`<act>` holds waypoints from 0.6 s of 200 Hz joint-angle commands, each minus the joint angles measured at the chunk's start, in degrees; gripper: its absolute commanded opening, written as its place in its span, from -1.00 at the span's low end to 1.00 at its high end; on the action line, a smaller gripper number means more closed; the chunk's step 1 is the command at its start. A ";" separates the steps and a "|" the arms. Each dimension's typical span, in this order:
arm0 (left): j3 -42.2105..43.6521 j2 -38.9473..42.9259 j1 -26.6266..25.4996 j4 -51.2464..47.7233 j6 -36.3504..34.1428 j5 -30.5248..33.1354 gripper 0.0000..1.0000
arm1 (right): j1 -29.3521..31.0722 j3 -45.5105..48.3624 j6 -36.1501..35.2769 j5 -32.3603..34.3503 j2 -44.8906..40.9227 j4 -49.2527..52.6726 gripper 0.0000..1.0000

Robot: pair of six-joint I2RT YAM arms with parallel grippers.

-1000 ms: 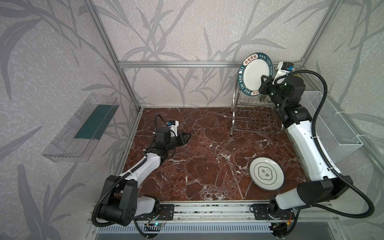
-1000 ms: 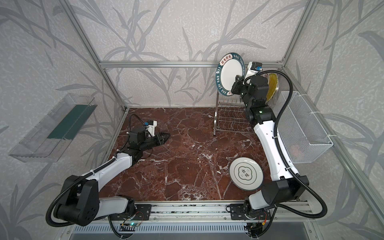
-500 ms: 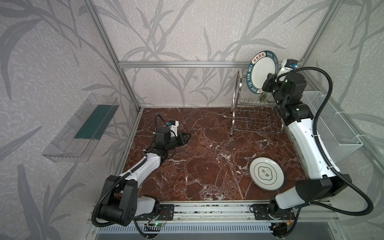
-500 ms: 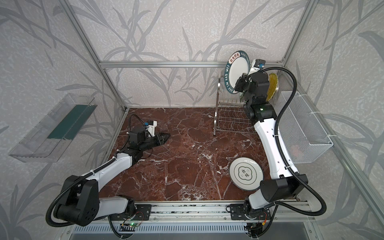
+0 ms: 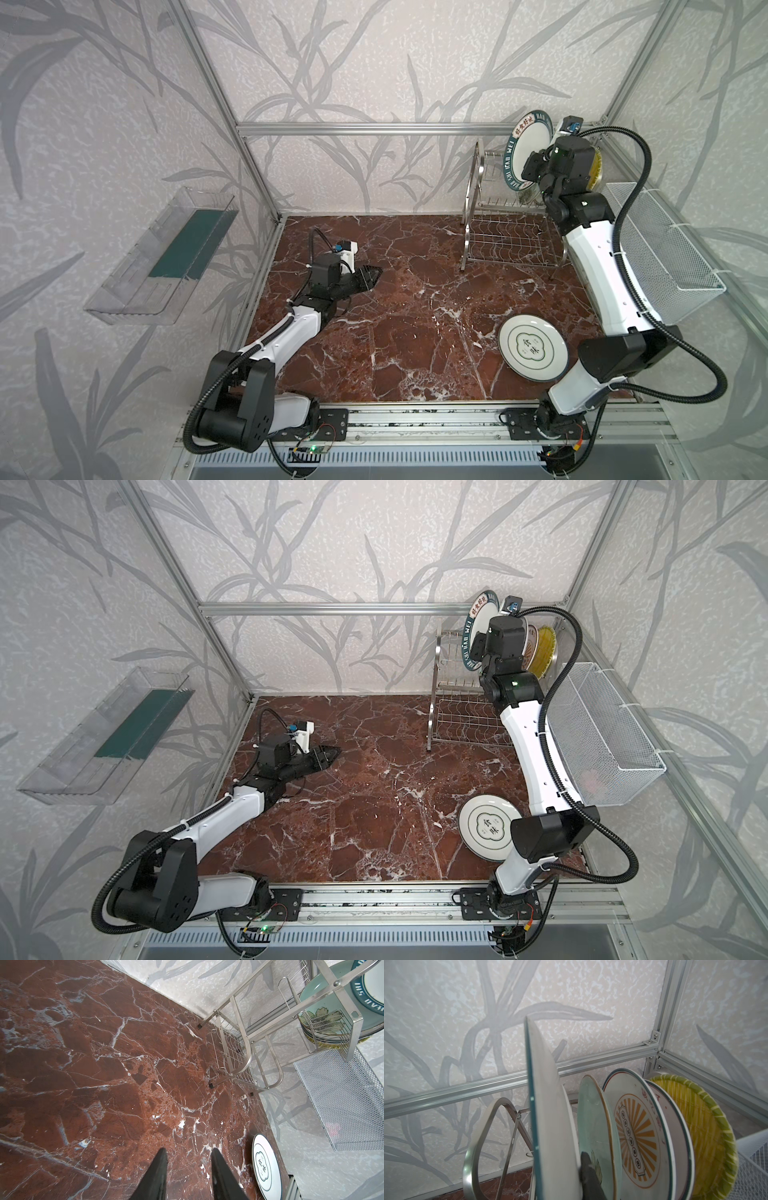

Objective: Load the plates into the dish rack
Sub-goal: 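Carry the upright plate with the right gripper and lower it into a rack slot, then push the plate down into the rack slot with the right gripper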

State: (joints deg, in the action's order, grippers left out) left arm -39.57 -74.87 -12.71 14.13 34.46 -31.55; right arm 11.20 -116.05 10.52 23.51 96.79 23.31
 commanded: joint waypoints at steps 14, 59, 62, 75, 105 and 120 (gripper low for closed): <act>0.04 0.27 -0.25 0.99 -0.37 -0.44 -0.31 | 1.96 -6.19 -3.99 6.76 3.50 1.33 -1.00; -0.02 0.13 -0.23 0.93 -0.56 -0.44 -0.32 | 3.32 -9.68 -7.02 11.68 7.40 3.38 -1.00; -0.06 0.08 -0.21 0.92 -0.59 -0.40 -0.32 | 3.31 -9.78 -7.24 12.04 7.62 3.48 -1.00; -0.15 0.08 -0.21 0.90 -0.65 -0.43 -0.32 | 3.47 -10.39 -7.62 12.83 8.44 3.58 -1.00; -0.33 0.08 -0.23 0.72 -0.71 -0.42 -0.32 | 3.52 -11.87 -8.09 13.84 10.20 4.62 -1.00; -0.28 0.16 -0.21 0.64 -0.84 -0.32 -0.32 | 3.56 -12.18 -8.21 14.37 10.81 4.88 -1.00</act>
State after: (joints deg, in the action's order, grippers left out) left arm -39.59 -74.87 -12.71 14.13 34.44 -31.57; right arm 14.41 -125.34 3.22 34.65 107.28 29.28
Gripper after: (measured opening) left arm 0.342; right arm 0.133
